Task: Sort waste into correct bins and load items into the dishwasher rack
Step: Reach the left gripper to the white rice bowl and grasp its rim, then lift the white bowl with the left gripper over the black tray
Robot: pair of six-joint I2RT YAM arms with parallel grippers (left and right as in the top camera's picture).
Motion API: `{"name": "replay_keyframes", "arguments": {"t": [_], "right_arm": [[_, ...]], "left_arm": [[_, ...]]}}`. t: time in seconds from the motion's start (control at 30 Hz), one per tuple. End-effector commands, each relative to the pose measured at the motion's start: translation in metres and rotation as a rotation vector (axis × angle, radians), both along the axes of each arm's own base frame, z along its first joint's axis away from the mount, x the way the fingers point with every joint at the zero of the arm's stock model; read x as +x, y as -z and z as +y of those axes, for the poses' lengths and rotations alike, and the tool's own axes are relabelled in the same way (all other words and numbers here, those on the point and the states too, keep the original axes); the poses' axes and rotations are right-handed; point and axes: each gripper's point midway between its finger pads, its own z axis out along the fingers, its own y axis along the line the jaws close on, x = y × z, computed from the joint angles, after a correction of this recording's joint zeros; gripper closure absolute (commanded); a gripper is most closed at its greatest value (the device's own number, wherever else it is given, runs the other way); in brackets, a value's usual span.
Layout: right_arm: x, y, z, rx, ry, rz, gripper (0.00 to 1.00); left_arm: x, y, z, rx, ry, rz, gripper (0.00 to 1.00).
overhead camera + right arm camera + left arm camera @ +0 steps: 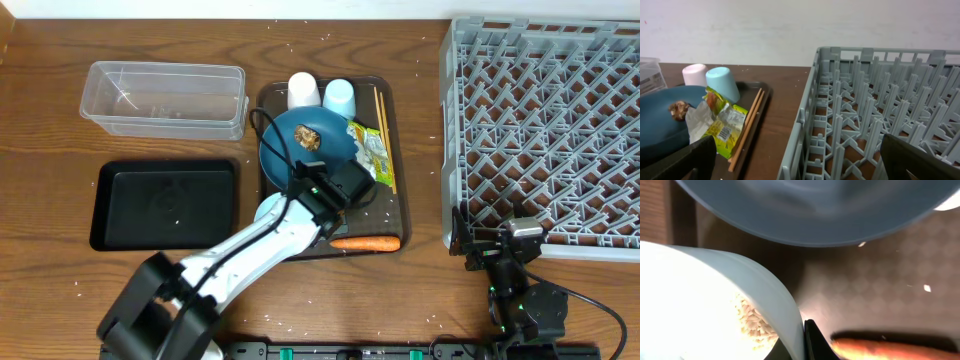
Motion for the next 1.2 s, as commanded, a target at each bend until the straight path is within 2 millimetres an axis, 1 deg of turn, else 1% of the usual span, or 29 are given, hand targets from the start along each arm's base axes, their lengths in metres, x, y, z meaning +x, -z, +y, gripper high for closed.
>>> {"name": "replay_keyframes", "arguments": {"t": [0.0,0.13,0.23,0.47,0.63,0.7,0.77,0.8,0.93,1.03,1.17], "right_arm": [[0.0,0.0,-0.006,0.013,0.026,0.002,0.01],[0.0,0.0,-0.006,0.013,0.026,0.002,0.01],[0.0,0.001,-0.006,0.013,0.026,0.002,0.01],[0.0,0.0,-0.006,0.013,0.026,0.002,0.01],[0.0,0.001,-0.006,0.013,0.026,0.002,0.01],[0.0,0.0,-0.006,0.013,0.026,0.002,0.01],[0.0,0.0,-0.006,0.013,0.026,0.002,0.01],[0.0,0.0,-0.006,0.013,0.026,0.002,0.01],[0.0,0.0,-0.006,0.013,0.026,0.002,0.01],[0.0,0.0,-0.006,0.013,0.026,0.002,0.01],[0.0,0.0,-0.006,0.013,0.026,0.002,0.01]], "left_arm": [[-0.001,-0.01,0.004,-0.009,-0.007,-0.022,0.94],[-0.001,-0.016,0.004,-0.021,-0.004,-0.035,0.94],[0.003,-0.022,0.01,-0.026,-0.011,-0.045,0.94],[0.025,-0.045,0.043,-0.074,-0.032,-0.082,0.94],[0.041,-0.066,0.078,-0.167,-0.087,-0.104,0.94],[0.048,-0.07,0.094,-0.214,-0.104,-0.105,0.94],[0.053,-0.072,0.105,-0.266,-0.114,-0.099,0.94],[0.057,-0.072,0.112,-0.316,-0.118,-0.093,0.94],[0.07,-0.077,0.124,-0.475,-0.112,-0.103,0.94],[0.079,-0.085,0.137,-0.614,-0.123,-0.128,0.94],[0.083,-0.096,0.156,-0.747,-0.137,-0.167,0.94]]}}
